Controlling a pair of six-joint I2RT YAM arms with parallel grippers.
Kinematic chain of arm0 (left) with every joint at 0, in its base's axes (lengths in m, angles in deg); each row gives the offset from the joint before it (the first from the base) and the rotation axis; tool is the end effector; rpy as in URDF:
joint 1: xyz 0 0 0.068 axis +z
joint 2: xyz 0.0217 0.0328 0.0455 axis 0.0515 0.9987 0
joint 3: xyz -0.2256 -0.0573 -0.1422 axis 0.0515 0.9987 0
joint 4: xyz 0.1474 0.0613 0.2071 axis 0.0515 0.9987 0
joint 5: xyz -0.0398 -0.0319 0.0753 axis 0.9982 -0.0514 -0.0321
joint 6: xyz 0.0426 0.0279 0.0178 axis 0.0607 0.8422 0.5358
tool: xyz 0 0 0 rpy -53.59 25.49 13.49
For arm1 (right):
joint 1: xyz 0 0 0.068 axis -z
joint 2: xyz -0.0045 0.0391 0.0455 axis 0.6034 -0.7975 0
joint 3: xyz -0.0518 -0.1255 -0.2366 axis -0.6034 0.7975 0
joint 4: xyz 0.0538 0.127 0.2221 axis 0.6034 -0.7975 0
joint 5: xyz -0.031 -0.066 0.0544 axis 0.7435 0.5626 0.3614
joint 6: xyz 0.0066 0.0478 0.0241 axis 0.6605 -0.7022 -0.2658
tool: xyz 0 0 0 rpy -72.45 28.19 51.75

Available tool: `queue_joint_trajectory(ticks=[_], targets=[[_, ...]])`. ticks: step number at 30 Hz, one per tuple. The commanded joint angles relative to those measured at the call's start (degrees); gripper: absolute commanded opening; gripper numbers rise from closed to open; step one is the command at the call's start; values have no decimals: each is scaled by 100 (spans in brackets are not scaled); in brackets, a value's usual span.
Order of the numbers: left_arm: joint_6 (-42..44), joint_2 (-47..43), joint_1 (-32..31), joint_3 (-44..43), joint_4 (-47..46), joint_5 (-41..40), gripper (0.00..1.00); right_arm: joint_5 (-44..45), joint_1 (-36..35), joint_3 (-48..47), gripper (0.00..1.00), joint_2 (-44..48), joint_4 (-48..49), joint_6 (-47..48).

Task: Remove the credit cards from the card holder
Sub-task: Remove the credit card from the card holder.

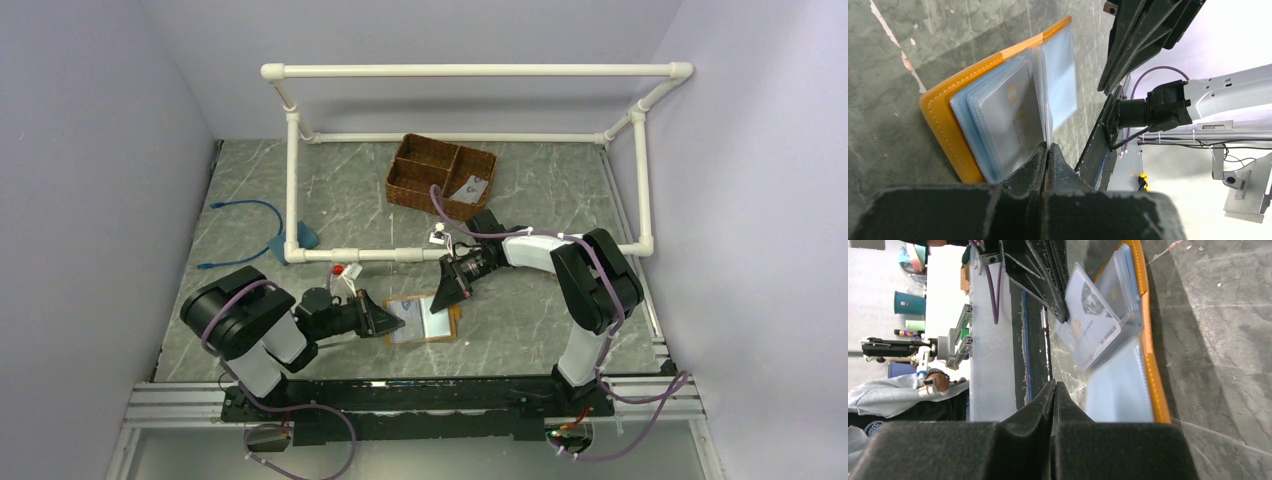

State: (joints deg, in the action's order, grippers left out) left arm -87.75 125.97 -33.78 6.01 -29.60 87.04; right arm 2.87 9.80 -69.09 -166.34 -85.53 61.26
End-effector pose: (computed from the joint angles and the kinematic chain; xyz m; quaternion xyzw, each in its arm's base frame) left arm 0.1457 -0.1307 0.1056 0.0039 0.7791 -0.5756 0.2482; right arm 0.2602 0.1721 0.1429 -0.3446 0.7342 0.5834 0.0428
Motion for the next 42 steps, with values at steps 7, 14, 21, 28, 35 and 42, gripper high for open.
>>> queue_joint_trajectory(ticks=[7, 14, 21, 28, 35, 42], targets=[[-601, 1301, 61, -346, -1259, 182, 4, 263, -44, -137, 12, -68, 4, 84], [-985, 1555, 61, -462, -889, 56, 18, 913, -267, -277, 28, -182, -168, 130], [-974, 1090, 53, -529, -435, 115, 30, 1589, -380, -396, 31, -178, -299, 176], [-814, 321, -7, -661, 260, 174, 31, 1524, -431, -482, 42, 17, -500, 521], [-542, -124, -217, -969, 1047, 158, 34, 1720, -433, -464, 47, 66, -440, 430], [-785, 709, -394, -1185, 293, 211, 33, 2374, -426, -459, 29, -1, -283, 16]])
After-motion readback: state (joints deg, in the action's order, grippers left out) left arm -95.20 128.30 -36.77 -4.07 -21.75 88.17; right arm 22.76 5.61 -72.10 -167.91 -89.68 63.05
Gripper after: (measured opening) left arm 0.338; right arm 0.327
